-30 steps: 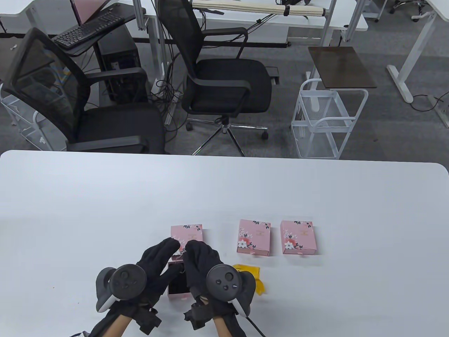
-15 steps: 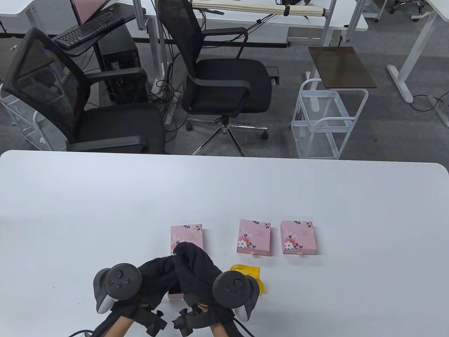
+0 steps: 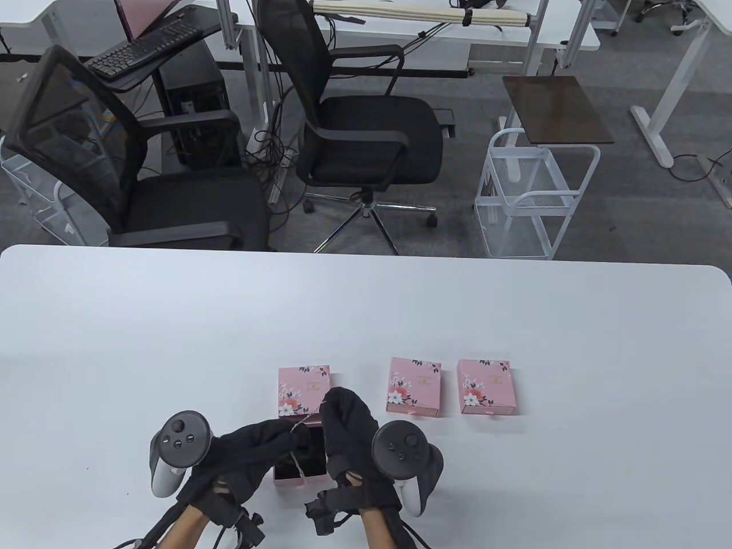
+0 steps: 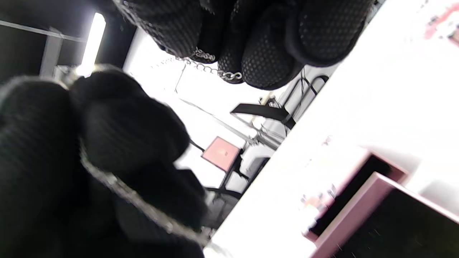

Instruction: Dust necklace

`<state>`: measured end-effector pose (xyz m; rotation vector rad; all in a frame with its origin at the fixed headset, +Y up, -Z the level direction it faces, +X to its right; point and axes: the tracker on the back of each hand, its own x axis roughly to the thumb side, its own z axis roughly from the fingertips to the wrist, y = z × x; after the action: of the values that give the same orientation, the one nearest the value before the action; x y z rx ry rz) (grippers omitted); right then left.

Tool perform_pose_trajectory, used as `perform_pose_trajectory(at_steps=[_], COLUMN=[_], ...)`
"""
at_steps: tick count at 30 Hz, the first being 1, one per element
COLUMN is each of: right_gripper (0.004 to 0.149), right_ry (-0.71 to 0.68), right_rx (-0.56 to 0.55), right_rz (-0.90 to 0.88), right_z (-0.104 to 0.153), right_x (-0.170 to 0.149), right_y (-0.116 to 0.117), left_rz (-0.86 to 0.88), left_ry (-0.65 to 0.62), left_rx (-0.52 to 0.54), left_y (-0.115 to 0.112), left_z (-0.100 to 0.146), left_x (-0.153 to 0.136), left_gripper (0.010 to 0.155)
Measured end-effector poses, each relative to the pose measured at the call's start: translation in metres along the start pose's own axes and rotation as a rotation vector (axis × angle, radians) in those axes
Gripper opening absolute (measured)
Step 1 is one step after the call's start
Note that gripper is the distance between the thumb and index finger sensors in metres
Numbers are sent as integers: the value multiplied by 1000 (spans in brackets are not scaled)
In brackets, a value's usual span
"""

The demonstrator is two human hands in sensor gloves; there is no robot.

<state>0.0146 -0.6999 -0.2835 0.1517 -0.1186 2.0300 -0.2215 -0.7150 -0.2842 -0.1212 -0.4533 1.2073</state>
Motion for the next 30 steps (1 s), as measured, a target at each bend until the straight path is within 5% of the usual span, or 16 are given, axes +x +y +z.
perform_pose_trajectory(at_steps=[7, 22, 30], right_gripper=[42, 40, 60], right_ry=[45, -230, -246], right_rx=[97, -53, -1], right_rz=[134, 102, 95], right_z=[-3, 18, 22], right_x=[-3, 34, 36], right_y=[15, 6, 12], left_rz=[156, 158, 165], left_ry=[44, 46, 56], left_rx=[35, 240, 153], left_y=[0, 13, 2], left_z=[0, 5, -11], left_x=[-10, 11, 34], left_gripper=[38, 38, 40])
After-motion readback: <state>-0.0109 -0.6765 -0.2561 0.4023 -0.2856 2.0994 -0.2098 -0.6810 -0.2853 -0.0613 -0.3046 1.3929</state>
